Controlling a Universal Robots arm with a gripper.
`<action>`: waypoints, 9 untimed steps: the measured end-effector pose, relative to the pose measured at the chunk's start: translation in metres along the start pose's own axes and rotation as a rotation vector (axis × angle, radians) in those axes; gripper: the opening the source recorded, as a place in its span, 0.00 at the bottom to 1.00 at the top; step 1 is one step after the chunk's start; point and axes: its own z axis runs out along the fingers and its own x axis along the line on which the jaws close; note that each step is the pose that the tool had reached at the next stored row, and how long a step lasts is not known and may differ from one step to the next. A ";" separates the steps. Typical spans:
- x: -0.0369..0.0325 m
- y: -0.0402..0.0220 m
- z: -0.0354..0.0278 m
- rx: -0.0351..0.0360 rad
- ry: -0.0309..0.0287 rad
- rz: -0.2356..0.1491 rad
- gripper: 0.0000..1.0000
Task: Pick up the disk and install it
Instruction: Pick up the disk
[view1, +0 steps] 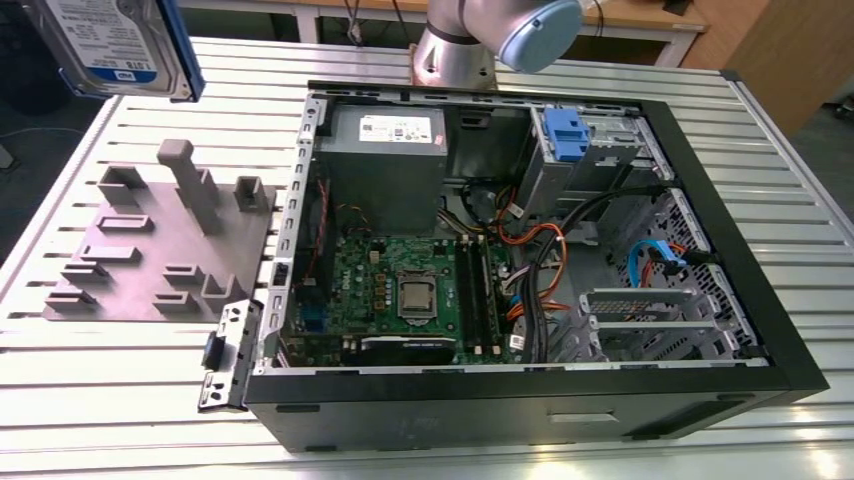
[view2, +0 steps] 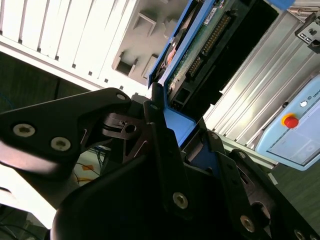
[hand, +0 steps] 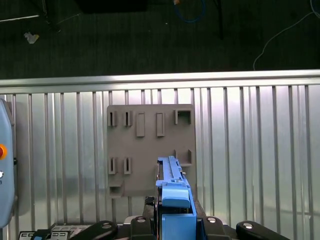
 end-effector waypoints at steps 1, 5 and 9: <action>0.0011 -0.0001 0.0000 0.0000 0.0000 0.000 0.37; 0.0037 -0.0018 0.0001 0.0001 -0.0001 0.000 0.37; 0.0052 -0.0078 0.0001 0.0000 -0.0001 0.000 0.37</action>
